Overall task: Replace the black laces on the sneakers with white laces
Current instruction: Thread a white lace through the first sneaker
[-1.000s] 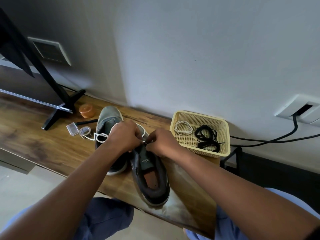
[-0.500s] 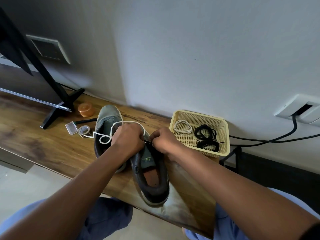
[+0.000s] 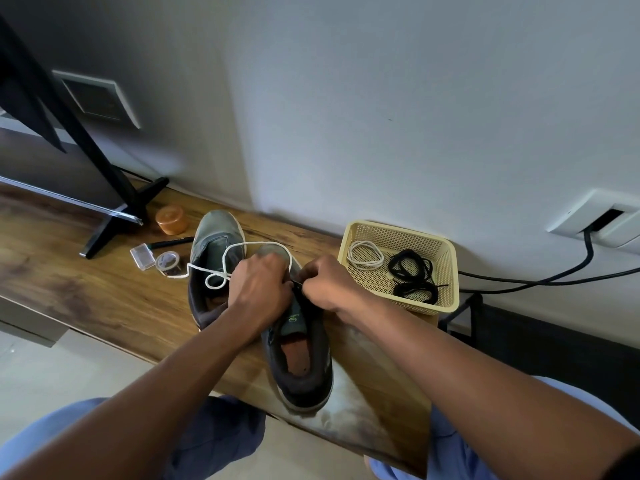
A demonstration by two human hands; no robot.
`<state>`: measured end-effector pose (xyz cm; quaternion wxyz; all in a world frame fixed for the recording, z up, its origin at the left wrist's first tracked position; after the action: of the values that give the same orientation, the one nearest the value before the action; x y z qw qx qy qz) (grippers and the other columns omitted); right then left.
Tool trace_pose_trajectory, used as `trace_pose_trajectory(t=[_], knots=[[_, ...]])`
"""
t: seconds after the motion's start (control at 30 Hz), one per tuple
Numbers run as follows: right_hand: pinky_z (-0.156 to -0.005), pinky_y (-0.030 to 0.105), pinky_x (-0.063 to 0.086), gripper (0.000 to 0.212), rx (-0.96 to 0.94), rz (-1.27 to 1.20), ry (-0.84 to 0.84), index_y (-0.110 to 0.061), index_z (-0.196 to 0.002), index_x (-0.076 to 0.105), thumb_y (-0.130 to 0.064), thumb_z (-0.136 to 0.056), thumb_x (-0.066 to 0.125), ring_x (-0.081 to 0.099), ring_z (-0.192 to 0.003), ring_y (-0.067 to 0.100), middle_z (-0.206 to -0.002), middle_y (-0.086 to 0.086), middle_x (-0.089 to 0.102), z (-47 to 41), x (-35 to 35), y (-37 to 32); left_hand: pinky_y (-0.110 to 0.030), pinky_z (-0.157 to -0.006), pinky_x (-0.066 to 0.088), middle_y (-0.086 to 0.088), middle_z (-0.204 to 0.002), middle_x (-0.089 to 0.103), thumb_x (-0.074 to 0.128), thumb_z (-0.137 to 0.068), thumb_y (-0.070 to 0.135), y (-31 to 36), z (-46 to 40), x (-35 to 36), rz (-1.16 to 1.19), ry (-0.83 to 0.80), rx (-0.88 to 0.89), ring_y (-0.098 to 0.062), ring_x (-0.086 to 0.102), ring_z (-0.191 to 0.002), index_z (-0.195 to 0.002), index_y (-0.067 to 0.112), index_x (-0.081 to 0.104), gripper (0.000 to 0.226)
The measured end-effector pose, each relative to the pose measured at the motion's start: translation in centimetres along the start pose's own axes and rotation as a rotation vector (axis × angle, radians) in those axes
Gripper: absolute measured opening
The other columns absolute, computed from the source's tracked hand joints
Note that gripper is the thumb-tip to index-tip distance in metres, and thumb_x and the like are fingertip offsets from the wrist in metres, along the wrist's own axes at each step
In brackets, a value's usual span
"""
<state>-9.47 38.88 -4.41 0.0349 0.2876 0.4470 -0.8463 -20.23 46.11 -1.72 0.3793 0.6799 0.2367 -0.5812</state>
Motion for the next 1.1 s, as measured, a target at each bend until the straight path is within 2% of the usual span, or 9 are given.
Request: trace_pose_trajectory(t=[0.1,0.17,0.27,0.33,0.53,0.7,0.9,1.0,1.1], knots=[[-0.076,0.032,0.052,0.013,-0.004,0.032,0.01,-0.014,-0.099,0.074,-0.015,-0.087,0.068,0.069,-0.1,0.03,-0.102,0.01,0.073,-0.2,0.0,0.0,-0.032,-0.061,0.04,0.0,-0.064,0.052,0.074,-0.083,0.033,0.2,0.4,0.0,-0.027,0.019,-0.027,-0.034,0.067,-0.076,-0.063,0.019,0.053,0.032],[-0.075,0.034,0.052,0.012,0.002,0.038,0.005,-0.012,-0.099,0.072,-0.016,-0.087,0.068,0.068,-0.1,0.031,-0.102,0.012,0.073,-0.2,0.2,0.2,-0.032,-0.059,0.037,0.0,-0.063,0.048,0.073,-0.082,0.03,0.6,0.7,0.0,-0.04,0.015,-0.047,-0.034,0.066,-0.072,-0.064,0.017,0.054,0.029],[-0.071,0.034,0.051,0.019,0.013,0.026,-0.013,-0.009,-0.095,0.072,-0.006,-0.082,0.059,0.069,-0.096,0.033,-0.097,0.014,0.073,0.0,0.4,0.4,-0.031,-0.06,0.04,-0.003,-0.069,0.056,0.072,-0.081,0.025,0.7,0.9,-0.1,-0.033,-0.01,-0.077,-0.033,0.069,-0.076,-0.075,0.017,0.07,0.011],[-0.068,0.034,0.05,0.024,0.015,0.001,-0.018,-0.007,-0.093,0.073,-0.003,-0.078,0.055,0.069,-0.094,0.034,-0.095,0.016,0.073,-0.1,0.5,0.2,-0.031,-0.06,0.04,-0.003,-0.072,0.058,0.072,-0.082,0.024,0.5,0.6,-0.4,-0.032,0.005,-0.089,-0.033,0.069,-0.078,-0.079,0.017,0.074,0.007],[-0.065,0.031,0.045,0.031,0.056,-0.103,-0.029,-0.004,-0.101,0.071,-0.001,-0.077,0.051,0.068,-0.099,0.036,-0.1,0.02,0.072,-0.5,0.4,0.7,-0.035,-0.059,0.04,-0.012,-0.083,0.07,0.065,-0.089,0.019,1.3,0.6,0.0,-0.097,0.024,-0.014,-0.037,0.07,-0.08,-0.083,0.014,0.072,0.011],[-0.064,0.031,0.044,0.029,0.063,-0.12,-0.03,-0.006,-0.101,0.072,-0.002,-0.079,0.053,0.069,-0.095,0.035,-0.099,0.02,0.073,-0.5,1.0,0.9,-0.036,-0.066,0.051,-0.01,-0.078,0.071,0.073,-0.082,0.023,0.0,0.9,0.5,0.065,0.013,-0.053,-0.035,0.068,-0.079,-0.082,0.017,0.076,0.007],[-0.069,0.033,0.046,0.028,0.073,-0.125,-0.019,-0.004,-0.104,0.069,-0.001,-0.082,0.052,0.067,-0.102,0.037,-0.104,0.02,0.07,-0.9,1.2,0.9,-0.032,-0.064,0.04,-0.01,-0.079,0.071,0.074,-0.077,0.02,-0.5,1.0,0.5,0.127,0.006,-0.108,-0.036,0.067,-0.079,-0.083,0.018,0.077,0.007],[-0.069,0.033,0.046,0.024,0.082,-0.136,-0.01,-0.005,-0.105,0.07,-0.002,-0.086,0.056,0.067,-0.102,0.036,-0.104,0.019,0.07,-0.7,1.2,1.3,-0.032,-0.065,0.042,-0.008,-0.079,0.07,0.075,-0.078,0.02,-0.3,1.1,0.6,0.121,-0.017,-0.108,-0.036,0.067,-0.081,-0.079,0.019,0.074,0.002],[-0.069,0.032,0.047,0.018,0.066,-0.135,-0.003,-0.005,-0.103,0.071,-0.005,-0.088,0.062,0.068,-0.102,0.035,-0.103,0.019,0.072,-0.8,0.9,1.1,-0.033,-0.069,0.046,-0.008,-0.085,0.073,0.075,-0.081,0.022,-0.2,0.7,0.4,0.091,-0.045,-0.095,-0.034,0.069,-0.088,-0.084,0.02,0.076,0.004]])
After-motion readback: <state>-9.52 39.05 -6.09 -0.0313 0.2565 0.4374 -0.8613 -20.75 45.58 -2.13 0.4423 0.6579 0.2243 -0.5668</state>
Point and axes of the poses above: each hand's wrist, its own z-axis away from the middle knuckle, its own x-axis out of the palm, y = z × x, the point moved 6 cm from there along -z, towards the middle knuckle
